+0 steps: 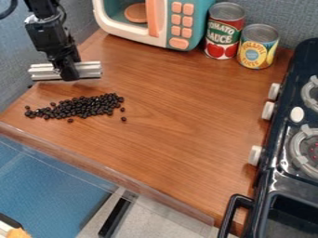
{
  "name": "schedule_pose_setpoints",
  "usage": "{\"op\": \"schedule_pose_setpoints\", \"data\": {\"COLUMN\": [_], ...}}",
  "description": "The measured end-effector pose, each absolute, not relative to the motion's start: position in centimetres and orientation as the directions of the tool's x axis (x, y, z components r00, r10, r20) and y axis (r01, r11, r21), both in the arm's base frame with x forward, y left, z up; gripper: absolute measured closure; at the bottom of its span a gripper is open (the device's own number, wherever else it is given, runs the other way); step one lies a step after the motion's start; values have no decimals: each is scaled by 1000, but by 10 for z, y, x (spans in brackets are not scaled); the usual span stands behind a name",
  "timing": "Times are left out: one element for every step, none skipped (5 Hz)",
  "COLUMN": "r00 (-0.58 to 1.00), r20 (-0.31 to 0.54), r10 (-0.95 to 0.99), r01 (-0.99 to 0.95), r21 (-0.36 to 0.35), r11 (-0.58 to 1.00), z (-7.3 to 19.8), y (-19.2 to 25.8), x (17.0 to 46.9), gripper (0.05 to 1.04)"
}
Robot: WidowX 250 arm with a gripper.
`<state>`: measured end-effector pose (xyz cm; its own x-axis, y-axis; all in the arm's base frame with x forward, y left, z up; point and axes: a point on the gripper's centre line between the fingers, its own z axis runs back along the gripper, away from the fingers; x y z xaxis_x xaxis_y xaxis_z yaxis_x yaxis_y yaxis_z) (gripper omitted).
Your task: Sweep into pile
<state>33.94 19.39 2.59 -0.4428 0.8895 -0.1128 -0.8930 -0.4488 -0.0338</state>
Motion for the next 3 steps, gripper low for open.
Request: {"op": "schedule_pose_setpoints", "data": {"r00": [-481,-485,-491], "r20": [-106,-106,-79], "r10": [870,868,868], "r01": [-874,-872,-869], "r21": [-28,-13,-21], "r11": [-486,-489,-494], "z": [26,27,30], "y": [182,167,162], "x": [346,353,359], "gripper": [695,695,650]}}
